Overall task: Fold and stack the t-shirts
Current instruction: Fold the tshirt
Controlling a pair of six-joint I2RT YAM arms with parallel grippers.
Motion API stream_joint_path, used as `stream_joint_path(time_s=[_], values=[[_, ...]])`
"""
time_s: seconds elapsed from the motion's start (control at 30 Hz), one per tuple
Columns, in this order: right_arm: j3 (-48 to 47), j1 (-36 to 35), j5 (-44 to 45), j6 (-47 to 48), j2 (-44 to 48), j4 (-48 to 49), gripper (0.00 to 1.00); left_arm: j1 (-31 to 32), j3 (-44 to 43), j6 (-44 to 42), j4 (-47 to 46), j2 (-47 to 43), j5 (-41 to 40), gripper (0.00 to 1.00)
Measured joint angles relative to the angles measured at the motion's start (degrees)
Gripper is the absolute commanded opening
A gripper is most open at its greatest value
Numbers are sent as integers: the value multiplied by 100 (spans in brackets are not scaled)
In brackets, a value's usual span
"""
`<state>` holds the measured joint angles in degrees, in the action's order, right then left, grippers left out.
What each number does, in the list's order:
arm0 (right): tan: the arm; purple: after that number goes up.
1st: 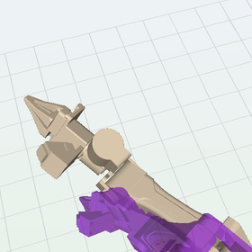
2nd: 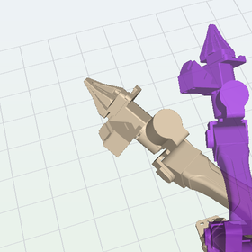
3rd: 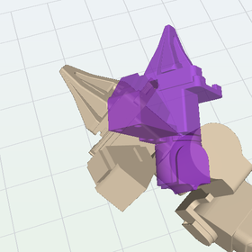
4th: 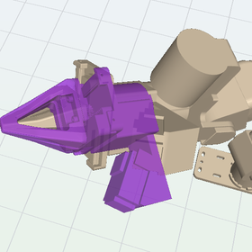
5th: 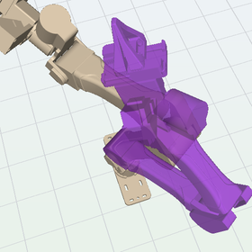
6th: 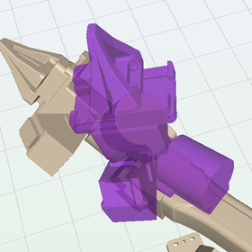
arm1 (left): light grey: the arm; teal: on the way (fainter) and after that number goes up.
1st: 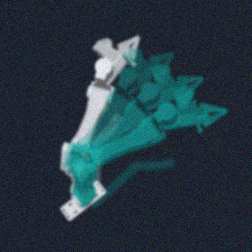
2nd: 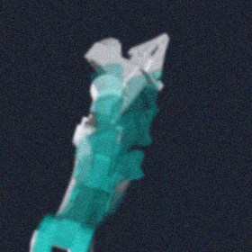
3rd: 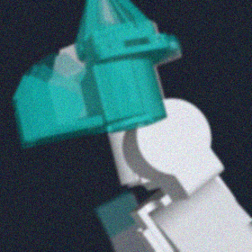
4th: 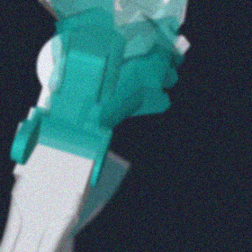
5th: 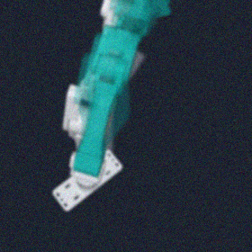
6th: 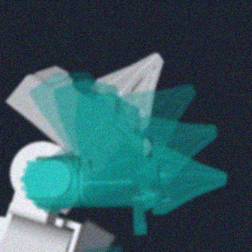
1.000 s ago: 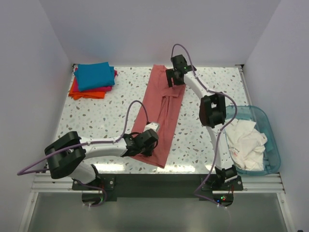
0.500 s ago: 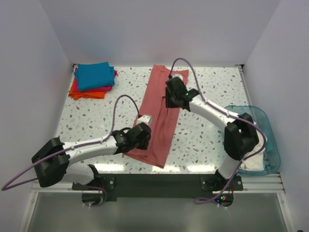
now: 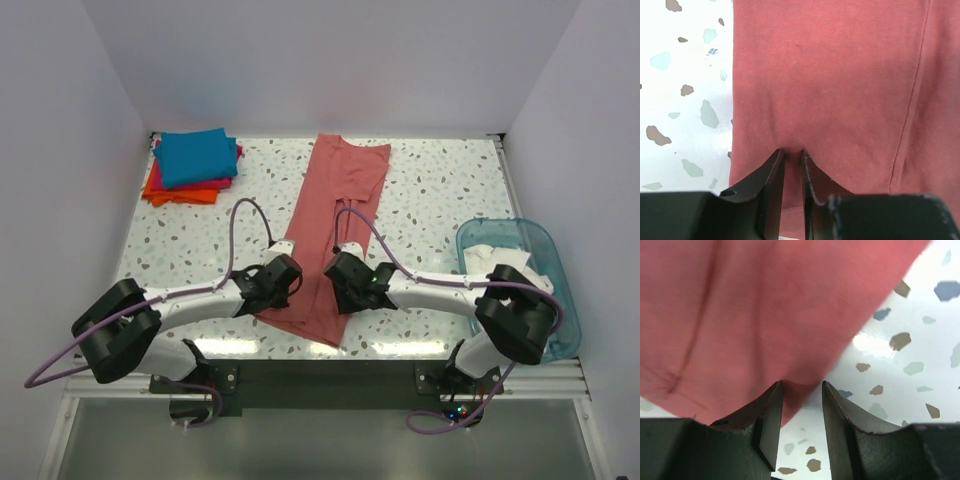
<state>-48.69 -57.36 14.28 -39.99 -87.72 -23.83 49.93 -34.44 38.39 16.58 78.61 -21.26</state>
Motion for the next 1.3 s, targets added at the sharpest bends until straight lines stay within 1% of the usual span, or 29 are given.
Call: stream_joint_path(time_s=[0.13,0.37,0.53,0.63,0.67,0.77,0.83,0.87,0.9,0.97,1.0,1.1,1.17,1.3], values=[[348,15,68,-168,96,15,40,133,116,44,-114,-74,-46,18],[498,52,260,-216,319,-308,40,837,116,310,-345,37,-120,15],[785,402,326,-205,990,-699,40,1172,122,568,-485,50,28,15],[903,739,352,-179,1493,-990,43,1333,129,695,-525,44,142,17],[909,807,398,-160,1633,-1080,47,1373,133,715,-525,31,173,20],[883,835,426,-92,1915,-1287,52,1414,151,758,-496,-46,310,28],[772,835,422,-46,1937,-1377,51,1425,153,761,-411,-118,400,31],[697,835,417,-24,1930,-1403,48,1432,153,761,-328,-175,437,32],[577,835,415,2,1902,-1410,38,1436,151,756,-212,-254,461,32],[210,837,409,50,1749,-1401,30,1438,133,748,28,-442,444,34],[-35,837,420,68,1596,-1379,23,1438,96,743,168,-531,417,35],[-785,835,433,103,940,-1178,19,1432,-90,693,431,-708,293,35],[-1316,835,442,138,337,-1016,19,1403,-210,647,487,-754,227,35],[-2070,868,476,210,-767,-789,19,1314,-254,566,520,-754,179,35]])
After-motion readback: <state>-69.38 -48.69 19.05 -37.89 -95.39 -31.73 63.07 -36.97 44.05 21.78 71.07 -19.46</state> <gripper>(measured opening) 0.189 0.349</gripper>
